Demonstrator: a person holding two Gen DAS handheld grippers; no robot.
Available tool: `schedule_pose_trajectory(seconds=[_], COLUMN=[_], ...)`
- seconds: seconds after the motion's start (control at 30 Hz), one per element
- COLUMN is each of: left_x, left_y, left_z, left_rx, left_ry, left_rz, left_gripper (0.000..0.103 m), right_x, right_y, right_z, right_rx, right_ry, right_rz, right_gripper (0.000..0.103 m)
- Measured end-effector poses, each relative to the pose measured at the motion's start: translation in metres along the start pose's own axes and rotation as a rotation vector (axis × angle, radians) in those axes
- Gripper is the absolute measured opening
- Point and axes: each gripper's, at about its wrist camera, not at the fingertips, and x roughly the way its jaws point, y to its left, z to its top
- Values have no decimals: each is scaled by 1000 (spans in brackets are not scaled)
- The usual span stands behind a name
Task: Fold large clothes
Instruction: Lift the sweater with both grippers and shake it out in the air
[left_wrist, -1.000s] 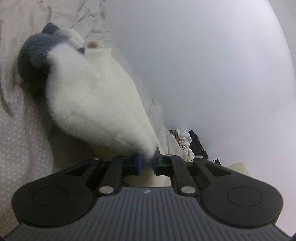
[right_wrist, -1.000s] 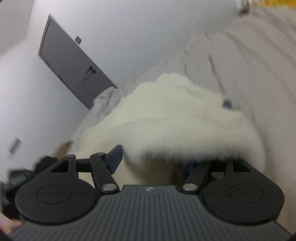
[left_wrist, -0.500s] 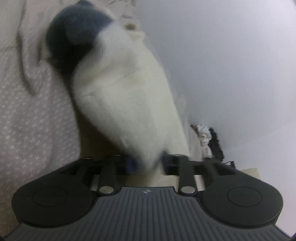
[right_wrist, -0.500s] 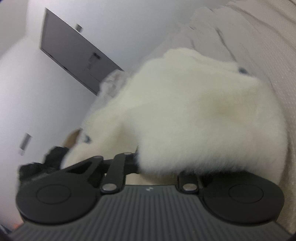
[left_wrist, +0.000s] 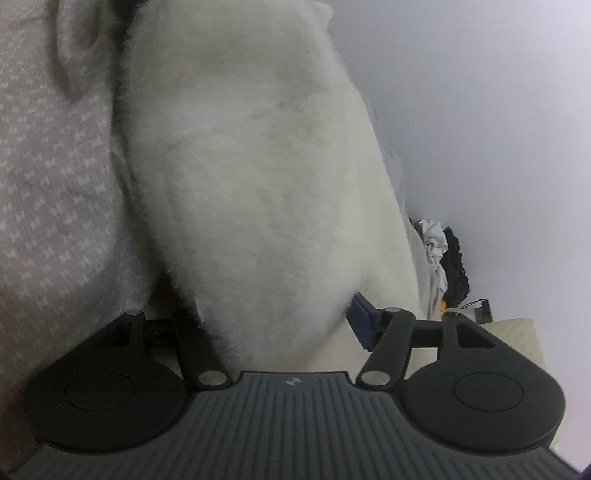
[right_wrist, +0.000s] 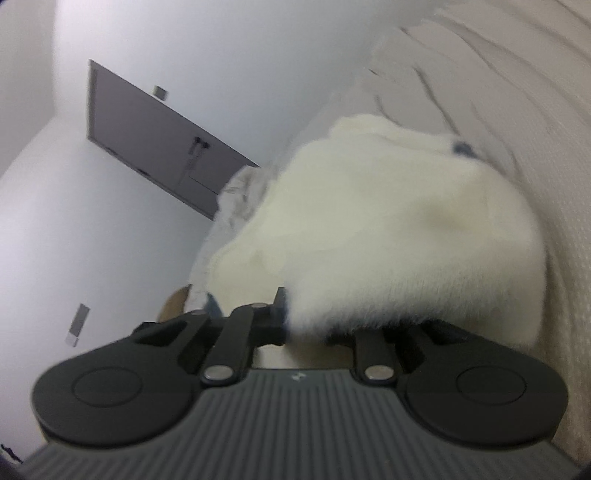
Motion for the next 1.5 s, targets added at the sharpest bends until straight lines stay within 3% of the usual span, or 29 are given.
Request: schedule_pose_trajectory(seconds=[0.03, 0.1, 0.27, 0.33, 0.53, 0.87, 1.1, 1.3, 1.5], left_x=[3, 2, 1, 2, -35, -136, -201, -263, -326], left_y=[-3, -7, -12, -12, -27, -58, -104, -176, -263], left_z=[0, 1, 4, 3, -6, -44, -55, -49, -34], left_rx=[6, 22, 133, 133, 194, 253, 357, 493, 609], left_ry=[-7, -13, -56, -66, -194, -414, -487, -544, -608], left_rz=[8, 12, 57, 43, -11, -211, -266, -268, -319], left_gripper=[62, 52, 40, 32, 13, 10, 10, 10, 10], right_x=[4, 16, 40, 43, 24, -59, -105, -148, -203], right_y=[-3, -8, -14, -11, 8, 58, 101, 164, 246], right_z=[-1, -2, -9, -7, -4, -16, -21, 1, 37], right_rx=[6, 12, -14, -52, -150, -297, -358, -443, -544], right_ry=[11, 30, 68, 63, -27, -250, -324, -396, -482], right_rz=[-11, -46, -104, -95, -54, 110, 163, 192, 227], right_gripper=[37, 46, 44, 28, 13, 11, 10, 10, 10])
